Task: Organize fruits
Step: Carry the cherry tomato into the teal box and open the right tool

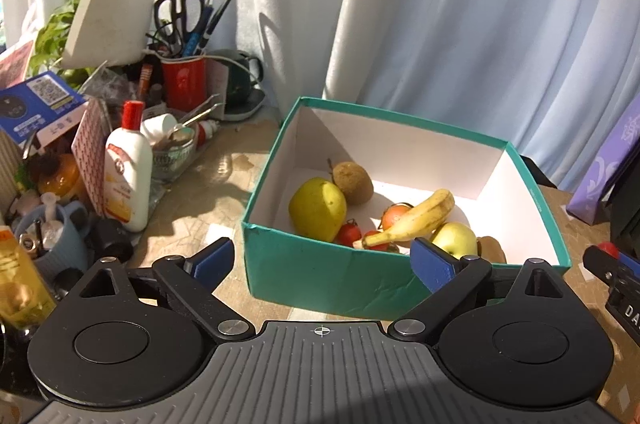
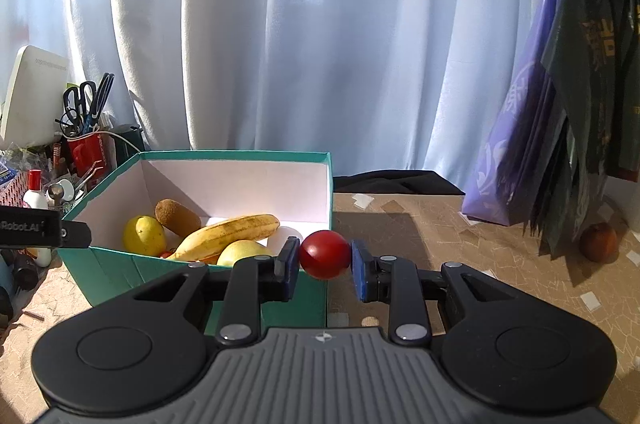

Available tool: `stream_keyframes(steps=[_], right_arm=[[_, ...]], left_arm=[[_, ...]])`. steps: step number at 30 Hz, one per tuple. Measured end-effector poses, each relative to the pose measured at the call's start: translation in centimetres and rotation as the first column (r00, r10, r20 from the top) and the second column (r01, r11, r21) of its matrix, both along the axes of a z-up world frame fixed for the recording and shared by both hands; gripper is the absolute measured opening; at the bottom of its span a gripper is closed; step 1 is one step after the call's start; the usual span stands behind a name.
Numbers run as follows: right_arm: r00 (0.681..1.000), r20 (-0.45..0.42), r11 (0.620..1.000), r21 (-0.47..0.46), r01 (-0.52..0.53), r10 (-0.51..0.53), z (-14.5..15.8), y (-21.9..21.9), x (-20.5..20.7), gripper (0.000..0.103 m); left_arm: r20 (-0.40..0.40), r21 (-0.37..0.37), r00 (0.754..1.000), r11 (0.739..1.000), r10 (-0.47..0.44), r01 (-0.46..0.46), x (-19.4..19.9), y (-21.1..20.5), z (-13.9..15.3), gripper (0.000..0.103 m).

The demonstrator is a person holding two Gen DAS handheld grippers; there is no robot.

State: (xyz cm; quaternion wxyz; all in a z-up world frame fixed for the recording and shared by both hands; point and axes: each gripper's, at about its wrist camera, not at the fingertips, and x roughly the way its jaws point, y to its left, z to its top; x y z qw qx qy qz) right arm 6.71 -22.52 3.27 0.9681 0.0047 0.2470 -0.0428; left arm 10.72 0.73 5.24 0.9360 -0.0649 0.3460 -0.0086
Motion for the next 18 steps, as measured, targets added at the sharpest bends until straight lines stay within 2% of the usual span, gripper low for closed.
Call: stream_keyframes(steps=[18], right_arm=[[0.992, -0.098, 0.996, -0.032, -0.088, 0.084, -3.8, 2.0, 7.8, 0.027]], left_arm=[[-0.061, 0.006, 0.997, 0.999, 0.054, -0.054, -0.4, 1.3, -0.6, 0.098]])
